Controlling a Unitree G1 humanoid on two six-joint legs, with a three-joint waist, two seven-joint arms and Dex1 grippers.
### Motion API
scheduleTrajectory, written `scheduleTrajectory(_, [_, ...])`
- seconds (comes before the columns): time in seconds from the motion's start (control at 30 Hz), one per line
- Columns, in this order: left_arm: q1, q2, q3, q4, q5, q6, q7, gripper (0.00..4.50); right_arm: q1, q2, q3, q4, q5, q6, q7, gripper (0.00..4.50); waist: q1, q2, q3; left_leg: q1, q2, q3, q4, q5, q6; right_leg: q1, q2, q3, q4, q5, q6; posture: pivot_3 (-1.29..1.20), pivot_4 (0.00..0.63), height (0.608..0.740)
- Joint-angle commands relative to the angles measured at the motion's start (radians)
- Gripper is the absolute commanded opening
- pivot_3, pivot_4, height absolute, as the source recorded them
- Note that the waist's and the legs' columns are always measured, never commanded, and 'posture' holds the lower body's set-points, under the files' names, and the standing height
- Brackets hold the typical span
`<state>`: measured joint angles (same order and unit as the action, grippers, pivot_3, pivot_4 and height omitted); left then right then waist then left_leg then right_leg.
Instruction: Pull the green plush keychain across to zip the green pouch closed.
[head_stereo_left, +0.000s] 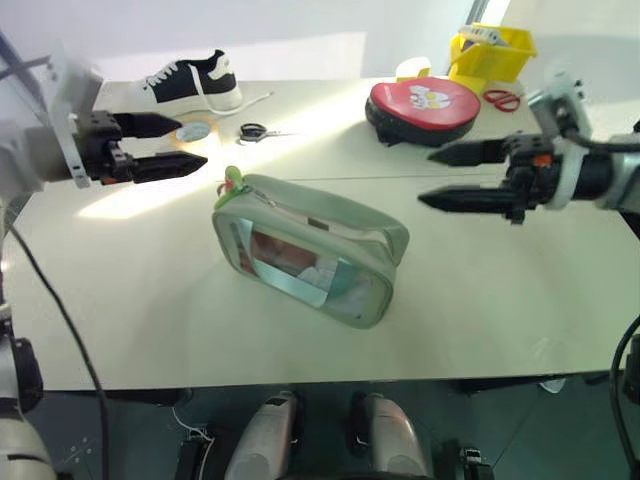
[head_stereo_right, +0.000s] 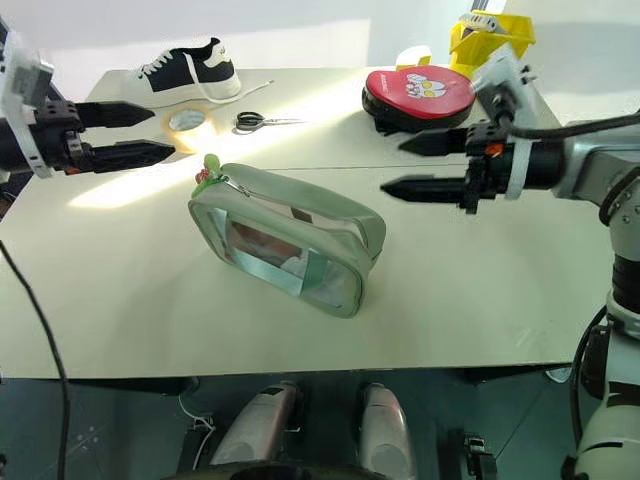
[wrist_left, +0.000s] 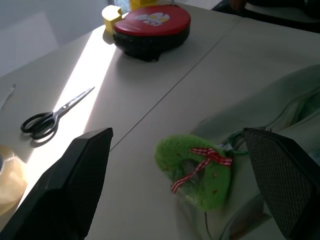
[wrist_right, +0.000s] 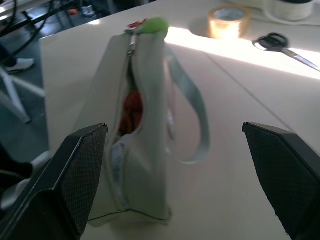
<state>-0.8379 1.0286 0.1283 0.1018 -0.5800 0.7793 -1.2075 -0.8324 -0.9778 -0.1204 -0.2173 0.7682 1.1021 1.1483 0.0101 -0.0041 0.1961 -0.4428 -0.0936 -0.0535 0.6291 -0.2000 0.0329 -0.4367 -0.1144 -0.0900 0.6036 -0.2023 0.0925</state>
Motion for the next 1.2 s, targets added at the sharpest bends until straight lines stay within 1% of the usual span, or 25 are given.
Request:
scheduleTrajectory(0.03, [0.044,0.053,0.001,-0.024,0.000,-0.014,-0.073,4.42,0.026,-0.053,-0.031,-0.064,0.022,-0.003,0.003,4.50,0.000,0.000,0.000,0.000,0.000,0.000,0.000,0.000,0.001,0.000,0.000,0.000,0.000,0.000,0.000,0.00,0.150,0.740])
scheduleTrajectory(0.1, [0.077,0.065,0.006,-0.050,0.000,-0.012,-0.082,4.42,0.029,-0.059,-0.039,-0.080,0.037,0.009,-0.011,4.50,-0.001,0.000,0.000,0.000,0.000,0.001,0.000,-0.001,0.001,-0.001,0.000,0.001,0.000,0.000,0.000,0.00,0.150,0.740])
scheduleTrajectory(0.3, [0.062,0.066,0.006,-0.053,-0.005,-0.008,-0.093,4.42,0.028,-0.052,-0.033,-0.113,0.055,0.010,-0.049,4.50,0.003,-0.001,0.001,-0.001,0.001,0.001,0.002,-0.002,-0.002,-0.001,-0.001,0.001,0.000,0.000,-0.001,0.00,0.150,0.740])
scheduleTrajectory(0.47, [0.018,0.070,-0.006,-0.097,-0.023,-0.007,-0.123,4.42,-0.071,0.005,0.008,-0.137,0.119,0.055,-0.074,4.50,0.001,-0.001,0.001,-0.001,0.001,0.002,0.002,-0.002,-0.002,-0.001,-0.001,0.001,-0.001,0.000,-0.001,0.00,0.150,0.740])
scheduleTrajectory(0.57, [-0.019,0.095,-0.025,-0.217,-0.089,0.034,-0.200,4.42,-0.136,0.053,0.094,-0.156,0.129,0.068,-0.059,4.50,-0.002,-0.001,0.001,-0.001,0.001,0.002,0.001,-0.002,-0.001,-0.002,-0.001,0.001,0.000,0.001,0.000,0.00,0.150,0.740])
scheduleTrajectory(0.67, [-0.048,0.108,-0.029,-0.273,-0.145,0.085,-0.233,4.42,-0.163,0.073,0.148,-0.149,0.131,0.076,-0.038,4.50,-0.002,-0.001,0.001,-0.001,0.001,0.002,0.001,-0.001,0.001,-0.002,0.000,0.001,0.000,0.001,0.000,0.00,0.150,0.740])
scheduleTrajectory(0.77, [-0.041,0.127,-0.033,-0.317,-0.149,0.055,-0.268,4.42,-0.143,0.101,0.243,-0.173,0.078,0.039,-0.039,4.50,-0.002,-0.001,0.001,-0.001,0.000,0.003,0.001,-0.001,0.001,-0.002,0.000,0.001,0.000,0.001,0.000,0.00,0.150,0.740])
scheduleTrajectory(0.87, [-0.056,0.118,-0.039,-0.323,-0.147,0.052,-0.260,4.42,-0.119,0.131,0.320,-0.161,-0.003,-0.013,-0.064,4.50,0.000,-0.001,0.001,0.000,0.001,0.003,0.004,0.000,0.001,-0.001,0.000,0.001,0.003,0.001,0.000,0.00,0.150,0.740])
scheduleTrajectory(0.97, [-0.046,0.119,-0.031,-0.327,-0.146,0.048,-0.250,4.50,-0.092,0.144,0.400,-0.133,-0.115,-0.108,-0.066,3.67,0.000,-0.001,0.001,0.000,0.001,0.003,0.006,0.000,0.000,-0.002,0.000,0.001,0.006,-0.002,0.003,0.00,0.150,0.740])
scheduleTrajectory(1.1, [-0.022,0.124,-0.021,-0.324,-0.136,0.040,-0.235,4.50,-0.095,0.143,0.440,-0.099,-0.209,-0.212,-0.035,1.57,0.000,-0.001,0.001,0.000,0.001,0.003,0.009,-0.001,-0.001,-0.002,0.000,0.002,0.009,-0.002,0.003,0.00,0.150,0.740])
scheduleTrajectory(1.13, [-0.021,0.123,-0.020,-0.319,-0.132,0.036,-0.228,4.50,-0.096,0.138,0.459,-0.089,-0.257,-0.272,-0.021,1.12,0.000,-0.001,0.001,0.000,0.001,0.003,0.009,-0.001,-0.001,-0.002,0.000,0.002,0.009,-0.002,0.003,0.00,0.150,0.740])
scheduleTrajectory(1.17, [-0.021,0.122,-0.020,-0.313,-0.127,0.032,-0.222,4.50,-0.098,0.133,0.476,-0.075,-0.309,-0.336,-0.009,0.57,0.000,-0.001,0.001,0.000,0.001,0.003,0.009,0.000,0.000,-0.002,0.001,0.002,0.010,-0.002,0.003,0.00,0.150,0.740])
scheduleTrajectory(1.2, [-0.019,0.121,-0.020,-0.306,-0.120,0.026,-0.217,4.50,-0.107,0.124,0.505,-0.040,-0.399,-0.460,0.003,0.04,0.000,-0.001,0.001,0.000,0.001,0.003,0.009,0.000,0.000,-0.002,0.001,0.002,0.010,-0.002,0.003,0.00,0.150,0.740])
